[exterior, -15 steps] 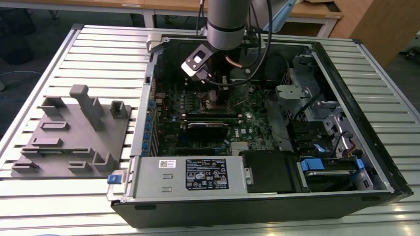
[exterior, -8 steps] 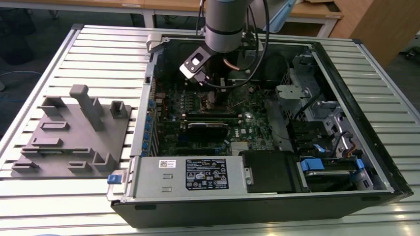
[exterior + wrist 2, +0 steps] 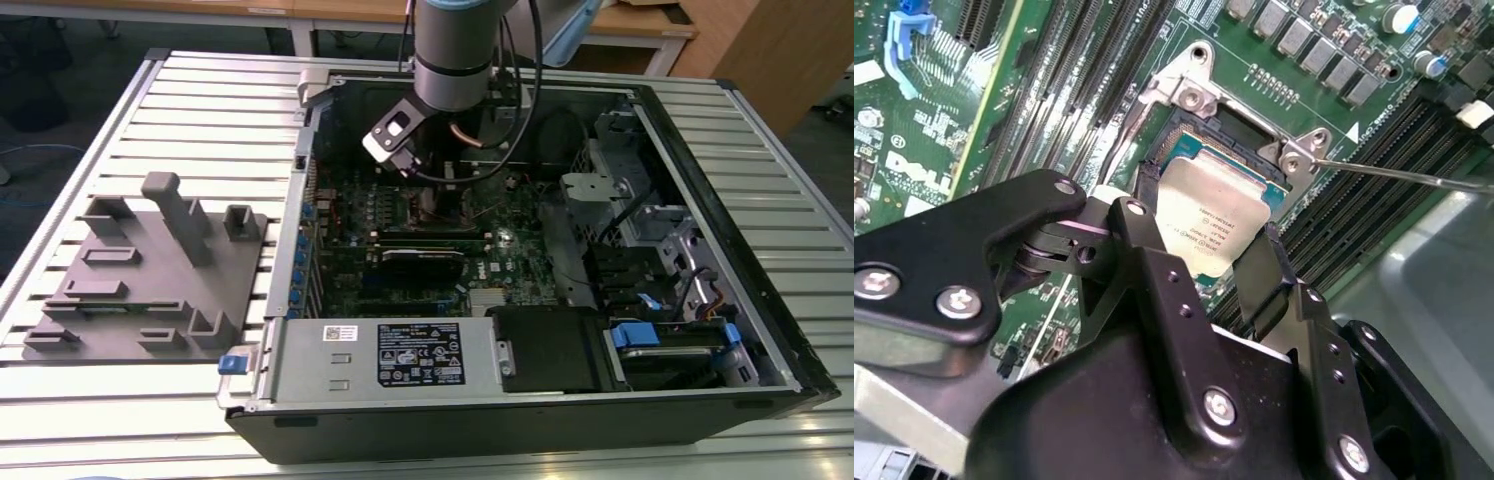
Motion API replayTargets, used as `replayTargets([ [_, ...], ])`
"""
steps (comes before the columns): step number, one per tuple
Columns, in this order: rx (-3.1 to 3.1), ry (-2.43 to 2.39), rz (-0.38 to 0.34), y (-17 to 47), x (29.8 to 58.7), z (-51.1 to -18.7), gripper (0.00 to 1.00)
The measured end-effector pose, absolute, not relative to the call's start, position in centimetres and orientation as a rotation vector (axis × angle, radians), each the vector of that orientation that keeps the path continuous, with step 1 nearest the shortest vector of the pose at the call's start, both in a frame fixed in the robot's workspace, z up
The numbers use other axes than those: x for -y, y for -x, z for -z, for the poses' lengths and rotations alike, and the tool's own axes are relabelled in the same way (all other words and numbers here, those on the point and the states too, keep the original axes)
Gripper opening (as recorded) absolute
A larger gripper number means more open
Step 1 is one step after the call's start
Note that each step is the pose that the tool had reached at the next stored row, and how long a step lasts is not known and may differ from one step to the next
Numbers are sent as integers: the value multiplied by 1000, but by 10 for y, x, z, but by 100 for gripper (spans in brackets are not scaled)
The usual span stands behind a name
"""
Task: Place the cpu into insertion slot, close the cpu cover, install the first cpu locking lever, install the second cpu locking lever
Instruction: 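Place the cpu into insertion slot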
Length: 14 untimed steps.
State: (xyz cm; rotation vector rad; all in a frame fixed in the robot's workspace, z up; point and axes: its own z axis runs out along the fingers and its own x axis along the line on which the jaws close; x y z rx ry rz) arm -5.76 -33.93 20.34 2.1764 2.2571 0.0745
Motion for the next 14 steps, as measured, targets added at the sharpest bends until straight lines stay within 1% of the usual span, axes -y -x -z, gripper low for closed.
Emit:
replayTargets([
  [14, -2257, -2177, -76, 58, 339, -196, 54],
])
